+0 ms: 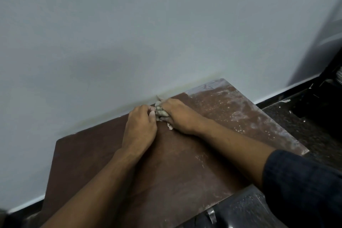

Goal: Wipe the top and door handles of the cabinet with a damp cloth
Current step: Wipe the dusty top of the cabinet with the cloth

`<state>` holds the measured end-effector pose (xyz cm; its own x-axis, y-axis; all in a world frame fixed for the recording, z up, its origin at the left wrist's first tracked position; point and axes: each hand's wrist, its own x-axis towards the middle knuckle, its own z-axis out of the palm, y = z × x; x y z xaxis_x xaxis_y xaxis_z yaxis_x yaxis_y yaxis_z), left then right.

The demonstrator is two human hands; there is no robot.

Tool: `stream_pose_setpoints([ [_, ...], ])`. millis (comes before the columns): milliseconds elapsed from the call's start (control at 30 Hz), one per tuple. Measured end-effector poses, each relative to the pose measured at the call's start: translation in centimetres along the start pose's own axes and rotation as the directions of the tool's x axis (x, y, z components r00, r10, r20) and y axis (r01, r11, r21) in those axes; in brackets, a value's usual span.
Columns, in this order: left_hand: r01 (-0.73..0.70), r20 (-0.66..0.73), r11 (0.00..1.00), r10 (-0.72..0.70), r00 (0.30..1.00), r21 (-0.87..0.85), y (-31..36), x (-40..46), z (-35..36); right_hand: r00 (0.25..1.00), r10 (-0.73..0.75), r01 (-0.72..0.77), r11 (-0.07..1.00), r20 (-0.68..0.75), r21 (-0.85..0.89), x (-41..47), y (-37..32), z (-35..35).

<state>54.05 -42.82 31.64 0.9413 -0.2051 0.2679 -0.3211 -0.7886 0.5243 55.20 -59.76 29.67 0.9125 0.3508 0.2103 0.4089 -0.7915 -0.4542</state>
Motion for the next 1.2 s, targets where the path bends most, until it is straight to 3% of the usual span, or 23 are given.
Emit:
stream_pose_setpoints([
  [67,0.006,0.014,1.000,-0.005,1.000,-0.014,-0.2,0.1,-0.5,0.999,0.044,-0.044,0.999,-0.013,0.006,0.4,1.0,-0.9],
  [167,0.001,0.005,0.999,-0.001,1.000,-0.040,-0.5,-0.3,-1.5,0.972,0.218,-0.227,0.966,-0.086,-0.122,1.9,1.5,-0.7],
  [200,-0.007,-0.015,0.999,0.006,1.000,-0.046,-0.6,-0.5,-1.9,0.973,0.216,-0.226,0.964,-0.082,-0.141,1.8,0.6,-0.4],
  [267,-0.014,-0.066,0.998,0.009,0.998,-0.064,-1.0,-0.8,-2.6,0.990,0.132,-0.135,0.989,-0.040,-0.066,0.4,-2.3,0.6],
  [367,0.023,-0.099,0.994,-0.034,0.995,-0.108,-1.7,-1.1,-3.4,0.994,-0.107,0.106,0.990,0.006,0.090,-5.5,-8.1,2.6],
  [500,0.057,-0.015,0.993,-0.059,0.998,-0.101,-2.6,-2.2,-3.4,0.906,-0.410,0.393,0.908,0.109,0.145,-11.9,-10.8,3.9],
  [567,0.056,0.001,0.994,-0.056,0.998,-0.098,-2.6,-2.7,-3.4,0.939,-0.329,0.309,0.935,0.101,0.173,-10.8,-8.9,2.2],
  [667,0.048,0.019,0.996,-0.047,0.999,-0.070,-2.2,-3.5,-3.5,0.995,-0.072,0.080,0.986,-0.062,0.143,-6.2,-4.7,-1.2],
  [733,0.035,0.020,0.997,-0.034,0.999,-0.063,-1.8,-4.0,-3.6,0.992,0.091,-0.088,0.995,-0.086,0.041,-3.6,-2.7,-2.0],
  [800,0.030,-0.007,0.998,-0.030,1.000,-0.061,-1.6,-4.4,-3.7,0.987,0.139,-0.144,0.988,-0.086,-0.048,-3.1,-3.0,-1.1],
  [867,0.039,-0.032,0.997,-0.042,0.999,-0.068,-1.5,-4.6,-3.9,0.987,0.126,-0.127,0.992,-0.100,-0.004,-4.6,-5.8,0.2],
  [967,0.059,-0.039,0.993,-0.063,0.997,-0.097,-1.2,-5.3,-4.1,0.996,-0.081,0.079,0.993,0.023,0.085,-9.0,-11.6,2.7],
  [1067,0.055,-0.021,0.993,-0.057,0.998,-0.101,-1.7,-6.6,-4.4,0.944,-0.283,0.262,0.955,0.170,0.136,-12.1,-12.9,3.3],
  [1133,0.065,-0.004,0.995,-0.066,0.998,-0.071,-2.7,-7.7,-5.1,0.967,-0.203,0.179,0.971,0.156,0.156,-11.8,-11.4,1.7],
  [1200,0.084,0.022,0.995,-0.083,0.996,-0.046,-3.8,-8.5,-5.8,0.997,-0.070,0.064,0.989,0.037,0.130,-9.5,-9.2,0.1],
])
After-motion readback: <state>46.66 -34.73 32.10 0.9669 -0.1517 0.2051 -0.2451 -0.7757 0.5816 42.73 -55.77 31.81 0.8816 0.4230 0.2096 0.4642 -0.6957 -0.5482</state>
